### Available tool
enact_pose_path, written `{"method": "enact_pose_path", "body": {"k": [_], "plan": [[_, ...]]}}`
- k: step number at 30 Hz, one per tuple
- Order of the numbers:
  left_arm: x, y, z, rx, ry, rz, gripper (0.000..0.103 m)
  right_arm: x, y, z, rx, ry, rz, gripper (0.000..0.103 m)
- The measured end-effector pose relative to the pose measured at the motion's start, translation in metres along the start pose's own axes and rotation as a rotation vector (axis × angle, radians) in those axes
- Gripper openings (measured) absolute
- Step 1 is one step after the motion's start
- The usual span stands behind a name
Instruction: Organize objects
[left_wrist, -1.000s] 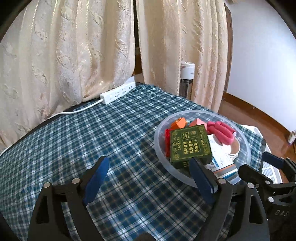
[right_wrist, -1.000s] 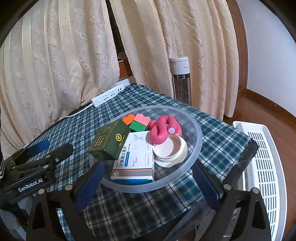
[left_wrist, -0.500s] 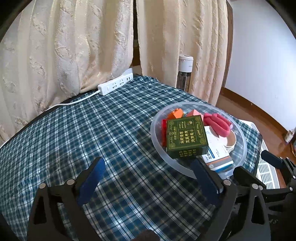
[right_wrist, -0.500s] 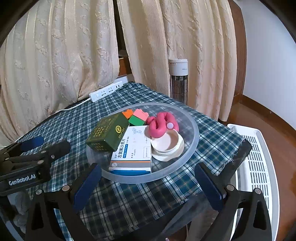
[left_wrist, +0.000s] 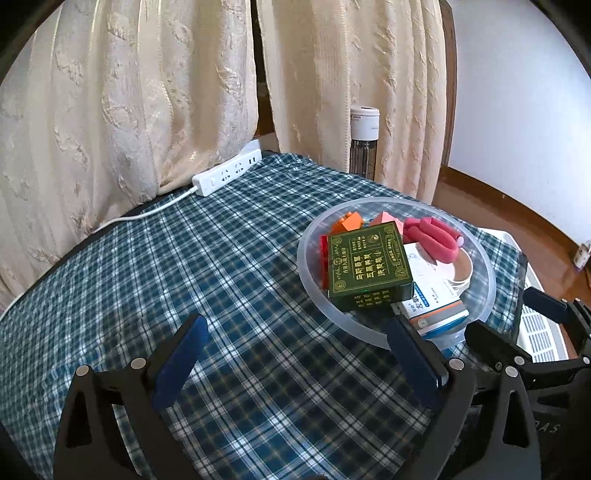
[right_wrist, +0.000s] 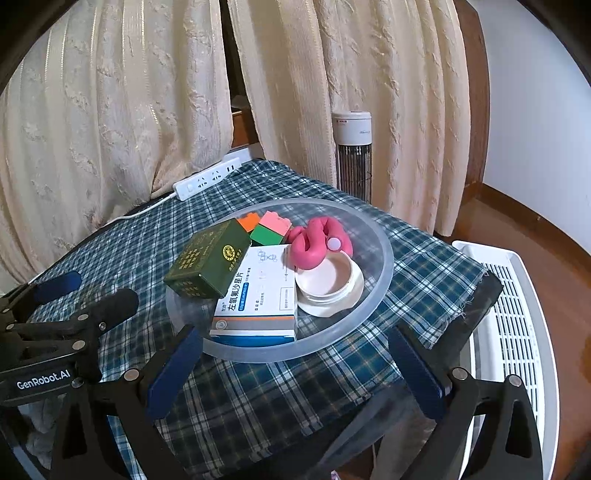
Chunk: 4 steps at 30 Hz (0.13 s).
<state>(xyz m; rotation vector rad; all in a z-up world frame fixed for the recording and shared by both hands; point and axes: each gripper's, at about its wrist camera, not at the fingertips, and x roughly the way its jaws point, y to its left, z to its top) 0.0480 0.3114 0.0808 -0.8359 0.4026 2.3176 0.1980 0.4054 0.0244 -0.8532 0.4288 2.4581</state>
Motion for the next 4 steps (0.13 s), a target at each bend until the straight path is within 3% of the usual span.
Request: {"method": "enact_pose_path", "body": {"k": [4], "plan": [[-0.0002,0.0003,-0.0015,0.019,-0.004,0.016,0.098,0.0014,-0.0006,-0.0007,0.004,0.006,-0.001,0.102]]}}
